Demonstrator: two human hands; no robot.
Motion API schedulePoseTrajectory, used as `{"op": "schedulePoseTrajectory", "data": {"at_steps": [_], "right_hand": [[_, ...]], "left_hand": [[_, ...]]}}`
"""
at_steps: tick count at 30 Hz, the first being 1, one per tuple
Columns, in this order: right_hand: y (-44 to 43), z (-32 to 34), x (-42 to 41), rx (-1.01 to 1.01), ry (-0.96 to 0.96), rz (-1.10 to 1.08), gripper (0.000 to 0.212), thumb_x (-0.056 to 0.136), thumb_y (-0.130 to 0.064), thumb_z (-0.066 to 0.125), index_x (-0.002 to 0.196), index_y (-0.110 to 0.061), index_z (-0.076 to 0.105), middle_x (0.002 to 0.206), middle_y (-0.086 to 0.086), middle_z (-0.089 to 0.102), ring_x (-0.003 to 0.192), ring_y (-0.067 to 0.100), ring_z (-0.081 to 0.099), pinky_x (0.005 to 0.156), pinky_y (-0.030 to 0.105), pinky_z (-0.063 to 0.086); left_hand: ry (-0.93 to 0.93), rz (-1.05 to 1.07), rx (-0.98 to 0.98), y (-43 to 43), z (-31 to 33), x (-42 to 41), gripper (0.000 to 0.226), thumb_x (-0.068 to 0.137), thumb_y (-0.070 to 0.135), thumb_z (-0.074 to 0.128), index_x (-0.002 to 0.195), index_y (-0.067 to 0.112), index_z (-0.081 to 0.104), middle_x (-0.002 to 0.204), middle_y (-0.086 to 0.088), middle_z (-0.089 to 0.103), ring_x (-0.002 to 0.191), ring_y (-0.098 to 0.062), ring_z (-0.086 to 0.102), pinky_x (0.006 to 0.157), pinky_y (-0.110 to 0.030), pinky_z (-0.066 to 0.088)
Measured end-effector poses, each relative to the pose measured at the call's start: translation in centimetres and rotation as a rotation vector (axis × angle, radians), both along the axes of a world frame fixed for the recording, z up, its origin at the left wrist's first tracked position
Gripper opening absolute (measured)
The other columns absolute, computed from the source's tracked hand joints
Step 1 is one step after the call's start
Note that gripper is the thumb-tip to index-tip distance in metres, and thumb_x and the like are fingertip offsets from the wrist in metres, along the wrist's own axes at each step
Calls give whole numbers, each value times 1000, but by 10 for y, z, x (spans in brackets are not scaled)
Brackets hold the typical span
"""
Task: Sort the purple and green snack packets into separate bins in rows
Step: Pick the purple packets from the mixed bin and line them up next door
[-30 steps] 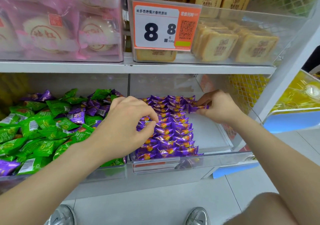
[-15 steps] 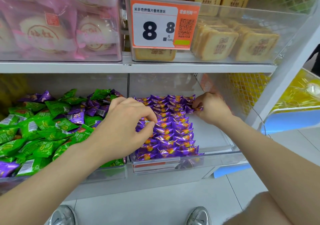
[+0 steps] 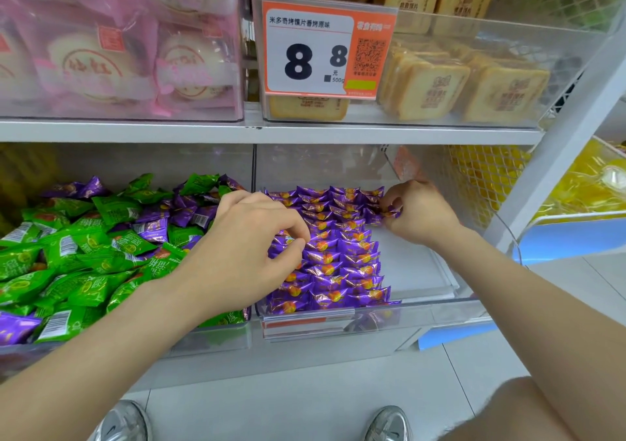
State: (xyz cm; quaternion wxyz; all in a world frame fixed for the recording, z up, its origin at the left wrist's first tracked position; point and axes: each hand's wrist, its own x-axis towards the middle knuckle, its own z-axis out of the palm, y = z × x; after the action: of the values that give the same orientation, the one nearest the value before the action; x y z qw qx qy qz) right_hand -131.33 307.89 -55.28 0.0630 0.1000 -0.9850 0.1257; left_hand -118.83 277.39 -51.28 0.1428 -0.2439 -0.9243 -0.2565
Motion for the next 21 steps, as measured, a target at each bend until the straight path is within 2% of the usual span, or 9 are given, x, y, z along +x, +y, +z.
{"op": "schedulePoseTrajectory", "data": {"at_steps": [2, 4, 7, 9, 10, 13, 16, 18, 21], "right_hand": [[-6, 9, 5, -6, 59, -27, 17, 76, -25, 76, 92, -20, 80, 89, 6, 74, 83, 30, 70, 70, 42, 62], [-18, 21, 12, -48, 115, -11, 19, 78, -20, 71, 95, -18, 80, 87, 5, 76, 81, 29, 71, 72, 39, 62], [-55, 45, 36, -116, 70, 136, 25, 85, -14, 60, 98, -20, 81, 87, -4, 77, 73, 9, 67, 77, 20, 53], [-85, 60, 61, -198, 25, 255, 29, 89, -9, 55, 96, -22, 80, 78, -9, 75, 64, 3, 62, 68, 9, 43], [-99, 66, 74, -256, 1, 299, 30, 89, -7, 54, 94, -22, 80, 72, -10, 73, 61, 4, 61, 63, 8, 40], [-132, 78, 105, -373, -8, 398, 30, 88, -2, 52, 88, -20, 76, 58, -18, 61, 55, 5, 57, 56, 11, 36], [-156, 78, 117, -382, 68, 490, 25, 85, -6, 51, 87, -19, 72, 68, -18, 58, 66, -3, 56, 63, 9, 36], [-168, 72, 115, -367, 127, 507, 22, 83, -10, 52, 88, -20, 70, 81, -13, 61, 73, 3, 55, 70, 20, 44], [-182, 62, 108, -379, 187, 493, 20, 84, -9, 56, 90, -23, 69, 90, -10, 58, 79, 7, 55, 75, 35, 50]], "left_hand": [[-3, -5, 23, -1, 1, 0, 8, 96, 32, 68, 92, 39, 69, 90, 27, 64, 101, 0, 57, 108, -36, 34], [1, -7, 67, -2, 4, 2, 11, 96, 27, 69, 94, 37, 70, 94, 23, 65, 100, -5, 57, 99, -33, 40], [34, 71, 181, -6, 14, 10, 14, 94, 16, 67, 95, 29, 65, 92, 16, 59, 94, -8, 56, 83, -26, 42], [31, 219, 235, -17, 19, 10, 16, 91, 11, 63, 93, 27, 62, 88, 12, 58, 88, -6, 57, 78, -29, 40], [-4, 302, 236, -27, 21, 8, 18, 91, 9, 61, 93, 27, 62, 87, 11, 60, 85, -5, 57, 77, -31, 40], [-229, 449, 47, -68, 20, 0, 30, 92, 1, 53, 104, 24, 68, 99, 3, 69, 97, -17, 63, 87, -34, 45], [-406, 463, -225, -101, 19, -7, 47, 90, -4, 51, 125, 24, 67, 126, -5, 67, 117, -26, 61, 99, -36, 49], [-467, 395, -300, -113, 15, -11, 49, 94, 3, 56, 135, 29, 62, 137, -1, 64, 123, -23, 61, 102, -37, 51], [-541, 289, -376, -122, 4, -21, 47, 101, 25, 61, 146, 33, 53, 149, -1, 58, 132, -23, 59, 107, -41, 51]]}}
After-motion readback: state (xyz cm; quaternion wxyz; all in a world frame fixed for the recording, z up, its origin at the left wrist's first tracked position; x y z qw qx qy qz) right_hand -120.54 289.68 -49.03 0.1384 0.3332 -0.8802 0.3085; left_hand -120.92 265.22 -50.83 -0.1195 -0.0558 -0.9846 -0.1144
